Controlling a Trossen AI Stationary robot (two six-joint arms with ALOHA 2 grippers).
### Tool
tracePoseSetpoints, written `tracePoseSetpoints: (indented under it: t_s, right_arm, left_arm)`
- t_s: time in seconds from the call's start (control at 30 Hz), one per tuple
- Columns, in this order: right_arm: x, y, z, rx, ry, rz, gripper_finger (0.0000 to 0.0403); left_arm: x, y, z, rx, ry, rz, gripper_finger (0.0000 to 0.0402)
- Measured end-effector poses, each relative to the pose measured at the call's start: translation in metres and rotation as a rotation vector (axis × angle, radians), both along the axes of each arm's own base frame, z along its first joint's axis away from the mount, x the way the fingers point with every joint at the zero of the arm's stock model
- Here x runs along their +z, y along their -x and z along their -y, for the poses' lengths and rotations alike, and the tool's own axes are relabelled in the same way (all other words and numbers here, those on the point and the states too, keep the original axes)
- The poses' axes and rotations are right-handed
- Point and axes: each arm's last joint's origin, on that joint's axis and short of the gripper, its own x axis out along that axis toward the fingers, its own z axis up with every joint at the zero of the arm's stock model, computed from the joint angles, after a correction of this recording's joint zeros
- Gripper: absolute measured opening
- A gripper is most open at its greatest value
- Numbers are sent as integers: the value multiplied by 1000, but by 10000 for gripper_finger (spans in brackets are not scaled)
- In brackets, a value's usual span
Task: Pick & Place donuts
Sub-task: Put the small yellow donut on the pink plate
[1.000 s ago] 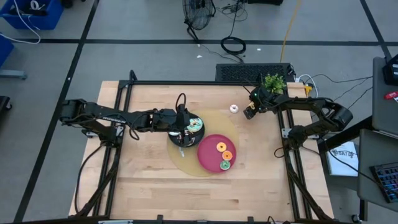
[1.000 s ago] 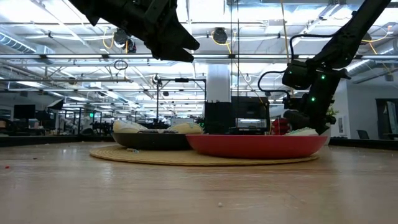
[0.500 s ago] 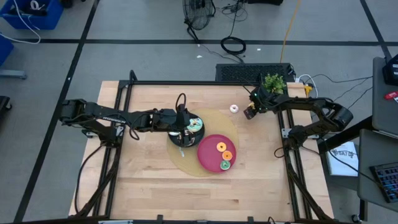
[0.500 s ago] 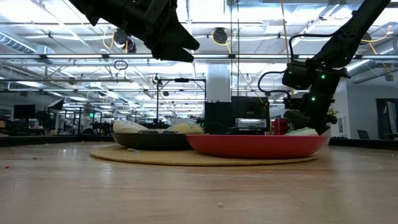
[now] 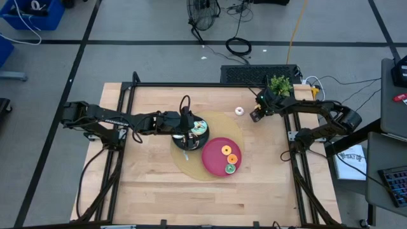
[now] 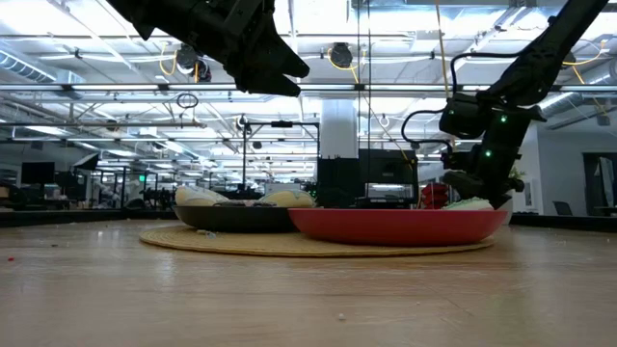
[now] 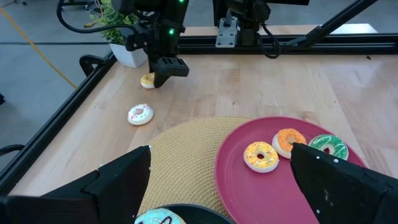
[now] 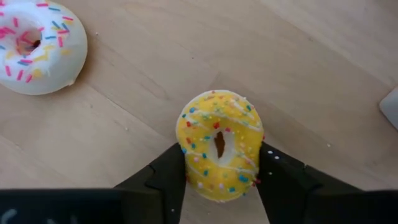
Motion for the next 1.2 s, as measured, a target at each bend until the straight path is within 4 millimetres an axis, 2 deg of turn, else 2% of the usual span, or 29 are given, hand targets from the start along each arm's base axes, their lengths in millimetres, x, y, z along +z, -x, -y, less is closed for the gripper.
tracePoseSetpoints:
  t_s: [0.23,0.43,0.6,0.77,0.83,0.97,1.1,1.2]
  right_arm:
    - [11,-11,-6,92,6,155,141]
    - [35,-29,-21,282,15,391,138]
    - [55,-50,-46,496,34,574,138]
    - [69,-75,-82,697,89,709,136]
    - [72,-84,-98,757,111,719,132]
    - [81,-103,-124,823,201,626,117]
    - [86,-125,-142,904,201,554,100]
    - [80,-142,-152,965,180,508,91]
  left_arm:
    - [0,0,0,0,0,0,381]
    - [0,0,0,1,0,1,381]
    - [0,0,-1,10,-4,1,381]
    - [0,0,-1,13,-5,2,381]
    - [0,0,-1,13,-5,3,381]
    - [1,0,-1,17,-7,5,381]
    - [1,0,-1,24,-9,5,381]
    - [1,0,-1,25,-7,5,381]
